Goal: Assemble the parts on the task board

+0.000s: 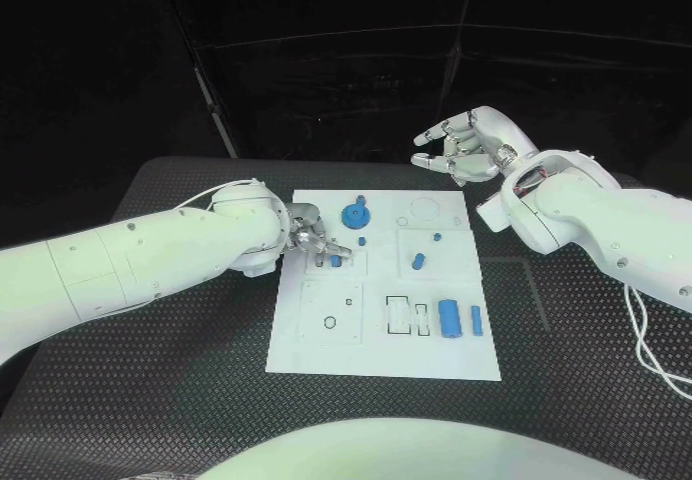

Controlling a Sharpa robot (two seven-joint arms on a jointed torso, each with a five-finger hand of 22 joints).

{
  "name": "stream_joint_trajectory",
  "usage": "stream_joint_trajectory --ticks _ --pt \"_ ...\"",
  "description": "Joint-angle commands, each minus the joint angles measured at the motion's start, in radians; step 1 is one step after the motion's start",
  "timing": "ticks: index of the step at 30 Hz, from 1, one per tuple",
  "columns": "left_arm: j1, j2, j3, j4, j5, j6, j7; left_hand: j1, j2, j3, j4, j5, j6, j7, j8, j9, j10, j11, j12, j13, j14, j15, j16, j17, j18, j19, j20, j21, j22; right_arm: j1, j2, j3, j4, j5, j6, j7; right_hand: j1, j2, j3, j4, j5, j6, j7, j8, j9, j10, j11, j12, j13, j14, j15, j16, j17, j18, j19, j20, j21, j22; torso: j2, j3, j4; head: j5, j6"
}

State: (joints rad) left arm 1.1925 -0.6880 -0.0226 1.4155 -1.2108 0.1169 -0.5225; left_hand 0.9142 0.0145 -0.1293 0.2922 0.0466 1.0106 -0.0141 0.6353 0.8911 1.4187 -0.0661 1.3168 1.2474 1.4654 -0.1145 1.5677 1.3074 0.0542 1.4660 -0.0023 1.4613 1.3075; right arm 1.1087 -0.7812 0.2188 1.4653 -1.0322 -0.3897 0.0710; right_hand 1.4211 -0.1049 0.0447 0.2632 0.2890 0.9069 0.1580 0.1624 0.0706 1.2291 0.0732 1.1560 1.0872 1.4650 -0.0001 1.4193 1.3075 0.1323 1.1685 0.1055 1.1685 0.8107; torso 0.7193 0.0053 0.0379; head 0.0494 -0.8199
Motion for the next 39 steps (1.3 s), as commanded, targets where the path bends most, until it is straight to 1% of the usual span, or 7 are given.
stream_joint_trajectory --ticks 1,7,10,17,26,33,39 --pt "-0.005 -0.006 -0.004 0.002 0.009 0.008 -0.021 0.006 0.0 -0.007 0.0 0.0 -0.001 0.006 0.005 0.001 0.0 -0.005 -0.001 -0.001 0.105 -0.005 0.003 0.263 -0.016 0.018 -0.005 0.0 0.113 0.002 0.0 0.001 0.001 -0.001 0.004 0.01 -0.01 -0.001 -0.004 0.001 0.005 0.0 0.002 0.004 -0.001 -0.009 0.0 -0.004 -0.001 0.043 -0.003 -0.006 0.007 0.009 -0.01 0.0 -0.004 -0.001 0.001 0.0002 -0.0002 0.0 0.001" --pt "-0.007 -0.013 -0.003 0.017 0.028 0.0 -0.02 0.006 0.0 -0.007 0.0 0.0 -0.001 0.006 0.005 0.001 0.0 -0.005 -0.001 -0.001 0.105 -0.005 0.003 0.263 -0.016 0.018 -0.005 0.0 0.113 0.002 0.0 0.001 0.0 -0.001 0.004 0.011 -0.011 -0.001 -0.005 0.001 0.005 -0.001 0.002 0.004 -0.001 -0.009 0.0 -0.004 -0.001 0.043 -0.003 -0.006 0.007 0.009 -0.01 0.0 -0.005 -0.003 0.0 0.0004 0.0004 0.0 0.001" --pt "-0.007 -0.017 -0.003 0.026 0.047 -0.018 -0.018 0.006 0.006 -0.012 0.0 0.0 -0.003 0.007 0.003 0.001 -0.003 -0.004 -0.006 -0.006 0.105 -0.005 0.003 0.263 -0.015 0.015 -0.006 -0.004 0.108 0.002 0.0 0.001 -0.002 -0.001 0.004 0.011 -0.011 -0.001 -0.005 0.001 0.005 -0.001 0.002 0.004 -0.001 -0.009 0.0 -0.004 -0.001 0.043 -0.003 -0.006 0.007 0.01 -0.01 0.0 -0.005 -0.003 0.0 0.0003 0.0 0.001 0.002" --pt "-0.008 -0.021 -0.003 0.031 0.085 -0.057 -0.013 0.019 0.02 -0.034 0.0 0.0 -0.021 0.013 -0.018 -0.006 -0.008 0.001 -0.012 -0.011 0.105 -0.003 0.003 0.263 -0.014 0.012 -0.004 -0.008 0.105 0.002 0.002 0.001 -0.005 -0.001 0.004 0.012 -0.011 -0.001 -0.005 0.001 0.005 -0.001 0.002 0.004 -0.001 -0.009 0.0 -0.004 -0.001 0.043 -0.003 -0.006 0.007 0.01 -0.01 0.0 -0.005 -0.003 0.0 0.0006 -0.0006 0.003 0.005" --pt "-0.008 -0.022 -0.003 0.036 0.12 -0.077 -0.007 0.051 0.037 -0.075 -0.001 0.0 -0.036 0.029 -0.077 -0.045 -0.012 0.014 -0.016 -0.015 0.105 0.008 0.003 0.263 -0.013 0.009 0.004 -0.013 0.101 0.001 0.002 0.001 -0.007 -0.001 0.004 0.012 -0.011 -0.001 -0.005 0.001 0.005 -0.001 0.002 0.004 -0.001 -0.009 0.0 -0.004 -0.001 0.043 -0.003 -0.006 0.007 0.01 -0.01 0.0 -0.005 -0.003 0.001 0.0006 -0.0005 0.006 0.007" --pt "-0.009 -0.028 -0.003 0.04 0.136 -0.065 -0.005 0.128 0.034 -0.099 -0.007 0.0 -0.033 0.041 -0.132 -0.084 -0.014 0.024 -0.02 -0.018 0.105 0.017 0.003 0.263 -0.013 0.008 0.012 -0.015 0.1 0.001 0.002 0.001 -0.01 -0.001 0.005 0.012 -0.012 0.001 -0.006 0.002 0.007 -0.001 0.002 0.004 -0.001 -0.009 0.0 -0.003 -0.001 0.043 -0.003 -0.006 0.007 0.01 -0.01 0.0 -0.005 -0.003 0.001 0.0005 -0.0007 0.006 0.008" --pt "-0.01 -0.033 -0.003 0.042 0.144 -0.06 -0.004 0.19 0.034 -0.113 -0.004 0.0 -0.027 0.048 -0.168 -0.111 -0.017 0.03 -0.023 -0.021 0.105 0.022 0.003 0.263 -0.012 0.006 0.018 -0.019 0.097 0.001 0.002 0.001 -0.011 -0.001 0.005 0.012 -0.012 0.001 -0.006 0.002 0.007 -0.001 0.002 0.004 -0.001 -0.009 0.0 -0.003 -0.001 0.043 -0.003 -0.006 0.007 0.01 -0.01 0.0 -0.005 -0.003 0.002 0.0003 -0.0011 0.007 0.008"
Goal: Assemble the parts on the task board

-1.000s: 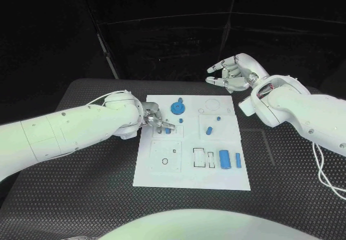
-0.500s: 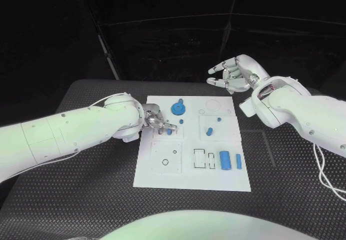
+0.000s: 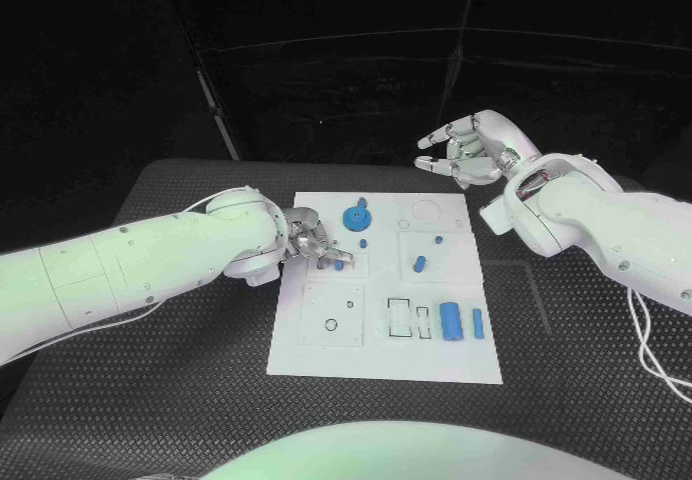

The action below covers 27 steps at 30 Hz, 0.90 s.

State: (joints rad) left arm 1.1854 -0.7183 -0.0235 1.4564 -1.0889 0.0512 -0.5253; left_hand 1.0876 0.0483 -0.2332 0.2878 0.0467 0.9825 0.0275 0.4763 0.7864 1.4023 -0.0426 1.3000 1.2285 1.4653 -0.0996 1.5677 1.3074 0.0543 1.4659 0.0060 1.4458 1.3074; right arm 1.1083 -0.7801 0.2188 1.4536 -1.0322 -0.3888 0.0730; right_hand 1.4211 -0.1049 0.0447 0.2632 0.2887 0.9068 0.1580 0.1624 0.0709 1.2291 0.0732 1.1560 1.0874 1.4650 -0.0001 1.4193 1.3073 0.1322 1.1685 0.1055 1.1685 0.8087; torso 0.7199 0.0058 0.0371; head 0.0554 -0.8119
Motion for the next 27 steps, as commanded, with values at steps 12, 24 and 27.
stream_joint_trajectory --ticks 12,24,27 --pt "-0.004 -0.013 -0.002 0.011 0.048 0.01 0.006 0.051 -0.022 -0.027 0.001 0.0 0.009 0.011 -0.033 -0.023 -0.002 0.011 -0.008 -0.002 0.106 0.012 0.003 0.263 -0.011 0.005 0.014 -0.006 0.096 0.001 0.003 0.001 -0.003 -0.001 0.008 0.01 -0.012 0.001 -0.006 0.002 0.007 -0.001 0.002 0.004 -0.001 -0.009 0.0 -0.003 -0.001 0.043 -0.003 -0.006 0.007 0.01 -0.01 0.0 -0.005 -0.001 0.0 -0.0005 0.0006 0.001 -0.002" --pt "-0.004 -0.014 -0.002 0.007 0.054 0.005 0.007 0.048 -0.02 -0.029 0.004 0.0 0.012 0.011 -0.036 -0.025 -0.002 0.011 -0.007 -0.002 0.106 0.012 0.003 0.263 -0.011 0.005 0.015 -0.005 0.096 0.001 0.004 0.001 -0.006 -0.001 0.008 0.011 -0.012 0.002 -0.006 0.002 0.008 -0.002 0.002 0.004 -0.002 -0.009 0.0 -0.003 -0.001 0.044 -0.003 -0.006 0.008 0.01 -0.01 0.0 -0.006 -0.002 0.001 0.0002 -0.001 0.002 -0.001" --pt "-0.004 -0.013 -0.002 0.005 0.054 0.005 0.008 0.046 -0.017 -0.03 0.005 0.0 0.013 0.011 -0.038 -0.026 -0.002 0.011 -0.008 -0.003 0.106 0.012 0.003 0.263 -0.011 0.005 0.015 -0.006 0.096 0.001 0.004 0.001 -0.006 -0.001 0.008 0.011 -0.012 0.002 -0.006 0.002 0.008 -0.002 0.002 0.004 -0.002 -0.009 0.0 -0.003 -0.001 0.044 -0.003 -0.006 0.008 0.01 -0.01 0.0 -0.006 -0.002 0.001 0.0002 -0.0007 0.001 -0.003"
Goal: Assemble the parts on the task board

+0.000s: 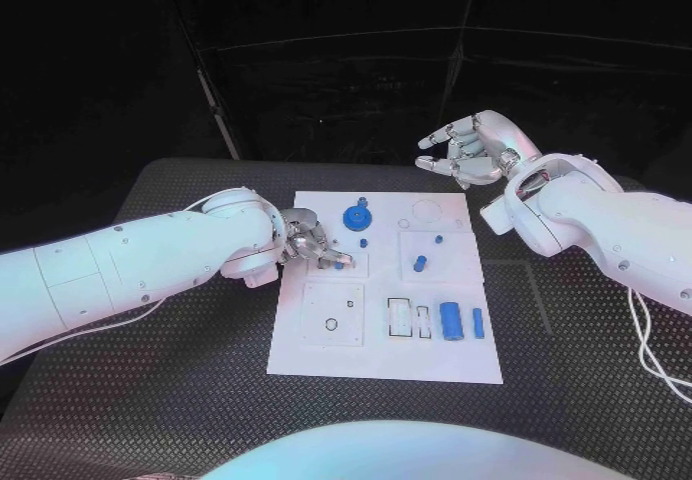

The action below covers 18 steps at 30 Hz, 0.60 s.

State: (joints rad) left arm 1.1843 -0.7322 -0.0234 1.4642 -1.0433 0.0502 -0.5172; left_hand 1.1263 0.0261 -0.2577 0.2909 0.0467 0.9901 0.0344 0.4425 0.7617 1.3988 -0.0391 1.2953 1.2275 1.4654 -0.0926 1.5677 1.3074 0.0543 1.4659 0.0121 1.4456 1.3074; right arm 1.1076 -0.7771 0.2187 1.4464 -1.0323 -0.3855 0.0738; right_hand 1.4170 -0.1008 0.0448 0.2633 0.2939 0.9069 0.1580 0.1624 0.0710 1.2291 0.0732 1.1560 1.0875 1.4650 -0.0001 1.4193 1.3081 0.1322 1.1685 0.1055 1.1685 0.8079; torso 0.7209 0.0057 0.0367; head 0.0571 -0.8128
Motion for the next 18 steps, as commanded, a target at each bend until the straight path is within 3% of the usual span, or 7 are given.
stream_joint_trajectory --ticks 1,7,12,18 --pt "-0.003 0.001 -0.003 -0.003 0.008 0.007 0.0 0.007 0.006 -0.005 0.002 0.0 0.006 0.004 -0.004 -0.002 0.002 0.008 -0.003 -0.001 0.105 0.005 0.003 0.263 -0.011 0.005 0.009 -0.006 0.096 0.002 0.001 0.001 0.001 -0.001 0.005 0.01 -0.008 -0.002 -0.006 0.002 0.003 -0.002 0.002 0.004 -0.002 -0.009 0.0 -0.003 -0.001 0.044 -0.003 -0.006 0.007 0.01 -0.01 0.0 -0.006 -0.001 0.001 0.0001 -0.0005 -0.001 -0.002" --pt "-0.003 0.004 -0.003 -0.004 0.009 0.01 0.0 0.033 0.009 -0.004 -0.003 0.0 0.011 0.005 -0.015 -0.009 0.002 0.009 -0.003 -0.001 0.105 0.006 0.003 0.263 -0.011 0.005 0.01 -0.006 0.097 0.001 0.002 0.001 0.0 -0.001 0.005 0.011 -0.008 0.0 -0.006 0.002 0.004 -0.002 0.002 0.004 -0.002 -0.009 0.0 -0.003 -0.001 0.044 -0.003 -0.006 0.007 0.01 -0.01 0.0 -0.006 -0.001 0.0 0.0001 0.0002 -0.001 -0.003" --pt "-0.003 0.007 -0.003 -0.007 0.009 0.01 0.0 0.128 0.051 0.024 -0.028 0.0 0.012 0.008 -0.034 -0.02 0.0 0.01 -0.006 -0.003 0.105 0.008 0.003 0.263 -0.011 0.004 0.012 -0.008 0.095 0.001 0.003 0.001 -0.001 -0.001 0.005 0.011 -0.008 0.001 -0.006 0.002 0.004 -0.002 0.002 0.005 -0.002 -0.008 0.0 -0.002 0.0 0.044 -0.003 -0.006 0.007 0.01 -0.009 0.0 -0.006 -0.001 0.0 0.0002 -0.0004 -0.001 -0.002" --pt "-0.003 0.011 -0.003 -0.01 0.014 -0.003 0.002 0.188 0.099 0.045 -0.041 0.0 0.013 0.014 -0.053 -0.032 0.0 0.016 -0.004 0.0 0.105 0.013 0.003 0.263 -0.01 0.002 0.016 -0.011 0.094 0.001 0.004 0.001 -0.003 -0.001 0.006 0.011 -0.008 0.006 -0.005 0.002 0.006 -0.003 0.002 0.005 -0.002 -0.008 0.0 -0.001 0.0 0.044 -0.003 -0.006 0.008 0.009 -0.008 0.0 -0.006 -0.001 0.0 -0.0003 -0.0004 -0.001 -0.002"
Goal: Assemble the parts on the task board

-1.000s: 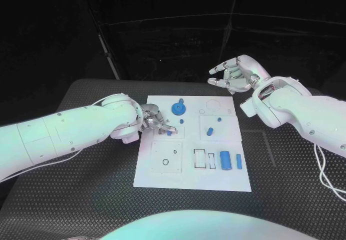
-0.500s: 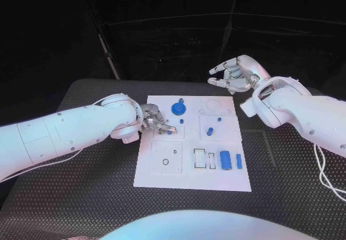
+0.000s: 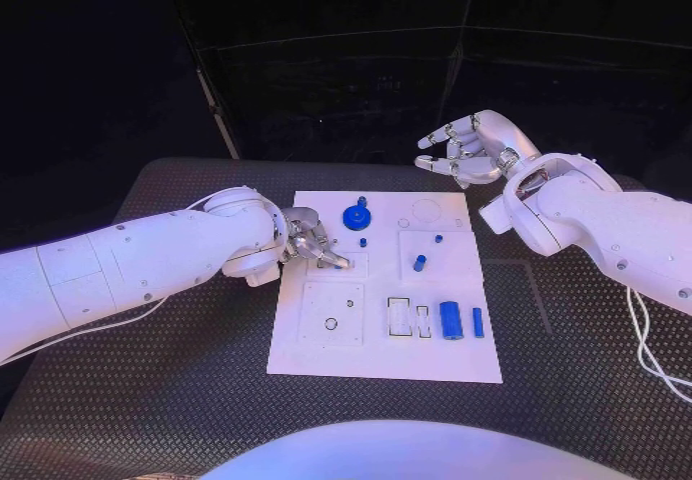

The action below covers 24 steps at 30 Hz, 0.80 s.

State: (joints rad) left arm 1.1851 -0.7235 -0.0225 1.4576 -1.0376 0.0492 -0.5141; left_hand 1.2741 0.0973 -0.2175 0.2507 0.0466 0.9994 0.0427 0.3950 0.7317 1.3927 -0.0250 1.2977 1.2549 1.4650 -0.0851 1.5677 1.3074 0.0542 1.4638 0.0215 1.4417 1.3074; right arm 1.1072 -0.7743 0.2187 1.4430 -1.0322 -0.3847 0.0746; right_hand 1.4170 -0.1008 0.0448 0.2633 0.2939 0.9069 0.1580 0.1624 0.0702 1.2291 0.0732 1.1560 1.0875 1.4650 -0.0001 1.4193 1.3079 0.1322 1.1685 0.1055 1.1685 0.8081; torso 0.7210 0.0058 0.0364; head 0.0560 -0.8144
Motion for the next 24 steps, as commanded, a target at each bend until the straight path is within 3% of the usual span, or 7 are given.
stream_joint_trajectory --ticks 1,10,24 --pt "-0.004 0.002 -0.003 -0.004 0.01 -0.003 -0.001 0.042 0.031 0.005 -0.001 0.0 0.004 0.006 -0.007 -0.003 0.006 0.002 -0.007 -0.028 0.106 0.006 0.003 0.263 -0.01 0.005 0.007 -0.007 0.094 0.002 0.002 0.001 0.0 -0.001 0.005 0.01 -0.008 0.007 -0.005 0.003 0.007 -0.003 0.002 0.005 -0.001 -0.008 0.0 -0.001 0.0 0.044 -0.003 -0.006 0.008 0.009 -0.008 0.0 -0.006 -0.001 -0.001 0.0 0.0 0.0 -0.001" --pt "-0.004 0.006 -0.003 -0.005 0.029 -0.012 0.002 0.035 0.068 -0.004 0.028 0.0 0.012 0.01 -0.022 -0.013 0.006 0.006 -0.006 -0.027 0.106 0.01 0.003 0.263 -0.01 0.005 0.011 -0.007 0.095 0.001 0.005 0.001 -0.003 -0.001 0.007 0.011 -0.009 0.008 -0.005 0.003 0.007 -0.003 0.002 0.005 -0.001 -0.007 0.0 -0.001 0.0 0.045 -0.003 -0.006 0.009 0.009 -0.008 0.0 -0.006 -0.001 -0.001 -0.0002 0.0005 -0.001 0.0" --pt "-0.004 0.005 -0.003 -0.003 0.054 -0.006 0.002 0.001 0.089 -0.038 0.041 0.0 0.019 0.011 -0.037 -0.022 0.005 0.007 -0.007 -0.027 0.106 0.011 0.003 0.263 -0.009 0.003 0.013 -0.01 0.093 0.0 0.006 0.001 -0.005 -0.001 0.011 0.012 -0.009 0.009 -0.005 0.003 0.008 -0.003 0.002 0.005 -0.001 -0.008 0.0 -0.001 0.0 0.045 -0.003 -0.006 0.008 0.009 -0.008 0.0 -0.007 -0.001 0.0 -0.0006 0.0006 -0.002 -0.001"
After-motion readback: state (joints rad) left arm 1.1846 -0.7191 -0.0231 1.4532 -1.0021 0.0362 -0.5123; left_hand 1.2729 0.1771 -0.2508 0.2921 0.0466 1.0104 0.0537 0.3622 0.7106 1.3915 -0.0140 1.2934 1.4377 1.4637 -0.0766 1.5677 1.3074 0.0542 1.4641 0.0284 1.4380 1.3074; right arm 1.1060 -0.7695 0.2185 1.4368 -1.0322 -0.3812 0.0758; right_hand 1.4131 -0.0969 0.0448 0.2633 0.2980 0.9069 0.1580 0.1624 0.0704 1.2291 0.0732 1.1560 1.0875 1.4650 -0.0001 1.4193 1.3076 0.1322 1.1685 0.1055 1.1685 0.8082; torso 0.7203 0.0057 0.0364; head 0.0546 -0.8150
